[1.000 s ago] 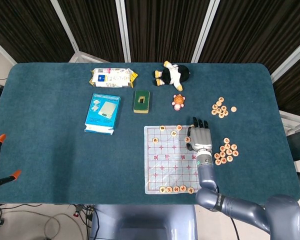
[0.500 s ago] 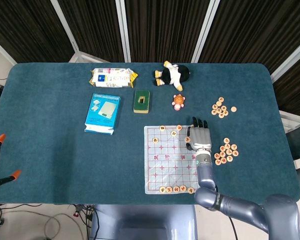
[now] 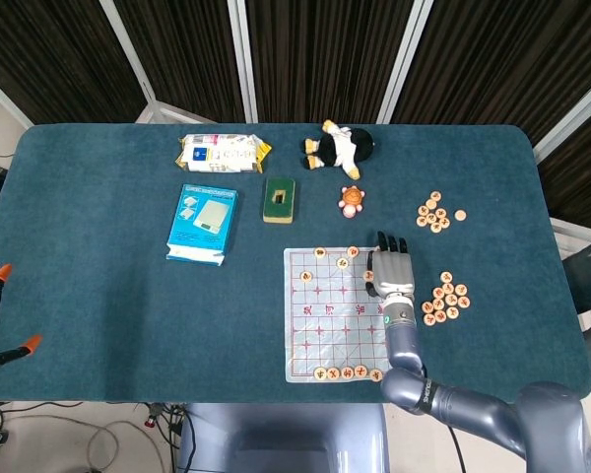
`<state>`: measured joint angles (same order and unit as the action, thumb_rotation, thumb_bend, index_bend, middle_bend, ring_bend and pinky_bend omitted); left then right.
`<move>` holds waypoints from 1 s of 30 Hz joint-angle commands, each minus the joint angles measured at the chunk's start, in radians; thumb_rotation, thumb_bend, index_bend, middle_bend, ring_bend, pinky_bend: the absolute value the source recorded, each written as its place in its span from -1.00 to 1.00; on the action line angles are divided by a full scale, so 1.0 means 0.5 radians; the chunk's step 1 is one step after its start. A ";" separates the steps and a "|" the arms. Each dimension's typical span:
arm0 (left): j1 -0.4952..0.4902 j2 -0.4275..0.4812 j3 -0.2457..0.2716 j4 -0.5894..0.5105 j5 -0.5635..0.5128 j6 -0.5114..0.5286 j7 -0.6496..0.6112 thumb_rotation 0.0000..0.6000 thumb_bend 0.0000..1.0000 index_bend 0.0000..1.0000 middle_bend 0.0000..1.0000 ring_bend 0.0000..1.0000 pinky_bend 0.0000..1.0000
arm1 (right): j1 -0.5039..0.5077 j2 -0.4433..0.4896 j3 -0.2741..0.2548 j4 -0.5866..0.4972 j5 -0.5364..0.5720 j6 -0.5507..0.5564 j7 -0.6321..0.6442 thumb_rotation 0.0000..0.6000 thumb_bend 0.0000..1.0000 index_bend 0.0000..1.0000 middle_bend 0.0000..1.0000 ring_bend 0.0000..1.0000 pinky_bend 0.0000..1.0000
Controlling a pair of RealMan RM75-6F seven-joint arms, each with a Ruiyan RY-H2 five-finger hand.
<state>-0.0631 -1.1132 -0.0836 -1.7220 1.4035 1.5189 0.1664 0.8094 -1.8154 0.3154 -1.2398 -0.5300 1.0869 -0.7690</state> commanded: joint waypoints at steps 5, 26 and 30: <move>0.000 0.000 0.001 0.000 0.001 0.000 0.001 1.00 -0.98 -1.00 -1.00 -1.00 -0.91 | 0.001 0.004 0.010 -0.004 0.005 -0.003 0.003 1.00 -0.23 -0.01 -1.00 -1.00 -1.00; 0.003 0.016 0.000 -0.015 -0.015 -0.009 -0.017 1.00 -0.98 -1.00 -1.00 -1.00 -0.91 | 0.068 0.018 0.052 -0.131 0.137 0.072 -0.148 1.00 -0.23 -0.01 -1.00 -1.00 -1.00; 0.002 0.020 0.003 -0.018 -0.010 -0.012 -0.021 1.00 -0.98 -1.00 -1.00 -1.00 -0.91 | 0.078 -0.005 0.056 -0.116 0.149 0.081 -0.151 1.00 -0.23 -0.01 -1.00 -1.00 -1.00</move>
<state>-0.0621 -1.1033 -0.0818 -1.7309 1.3987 1.5128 0.1558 0.8475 -1.8167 0.3429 -1.2989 -0.4564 1.1266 -0.8445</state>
